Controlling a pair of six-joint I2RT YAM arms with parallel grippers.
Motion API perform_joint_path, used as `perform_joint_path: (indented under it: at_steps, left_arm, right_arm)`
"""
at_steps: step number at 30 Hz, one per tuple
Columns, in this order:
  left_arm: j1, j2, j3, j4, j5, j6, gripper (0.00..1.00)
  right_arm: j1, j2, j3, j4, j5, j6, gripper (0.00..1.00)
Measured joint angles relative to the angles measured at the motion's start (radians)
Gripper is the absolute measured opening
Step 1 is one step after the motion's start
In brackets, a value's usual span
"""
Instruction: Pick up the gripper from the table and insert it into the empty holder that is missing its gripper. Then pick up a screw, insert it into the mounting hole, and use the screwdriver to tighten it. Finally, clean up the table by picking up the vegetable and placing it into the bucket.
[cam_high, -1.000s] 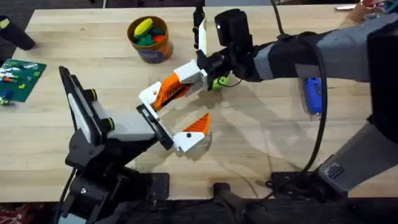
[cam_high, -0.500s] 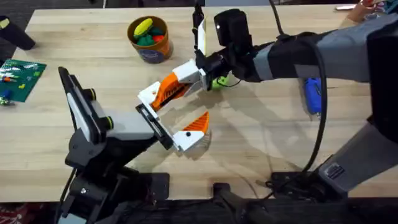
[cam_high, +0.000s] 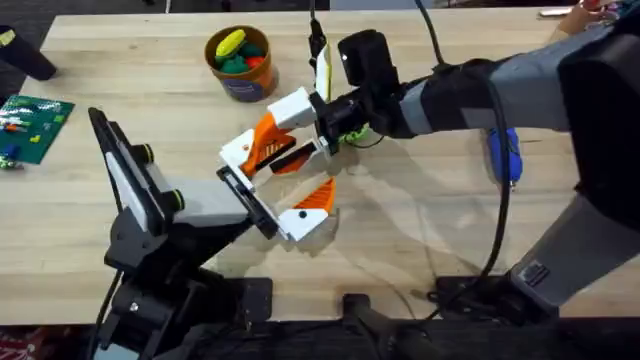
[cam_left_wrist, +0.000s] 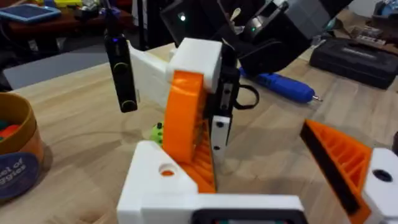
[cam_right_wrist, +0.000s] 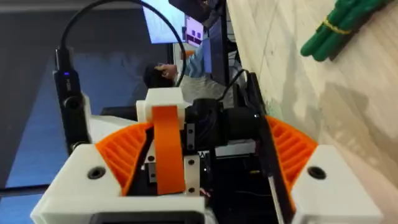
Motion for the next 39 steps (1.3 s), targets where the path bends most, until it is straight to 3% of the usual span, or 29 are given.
perform_joint_path:
  at_steps: [8,15,24,28,35,39]
  left_arm:
    - [-0.001,0.000,0.000,0.001,0.046,0.019,0.990]
    - [-0.026,0.000,0.000,-0.002,0.146,0.019,0.990]
    - [-0.026,0.000,0.000,-0.005,0.173,0.019,0.990]
    - [-0.026,0.000,0.000,-0.005,0.178,0.019,0.990]
    - [-0.026,0.000,0.000,-0.005,0.183,0.019,0.990]
    - [-0.026,0.000,0.000,-0.005,0.183,0.019,0.990]
  right_arm:
    - [-0.030,0.001,0.000,-0.003,-0.060,0.000,0.994]
    - [-0.098,0.001,0.000,0.004,-0.104,0.005,0.993]
    - [-0.122,-0.004,-0.007,0.001,-0.145,-0.001,0.994]
    - [-0.143,-0.084,-0.090,-0.038,-0.123,-0.033,0.994]
    - [-0.271,-0.300,-0.311,-0.038,-0.031,-0.103,0.993]
    - [-0.254,-0.327,-0.400,0.039,0.002,-0.152,0.993]
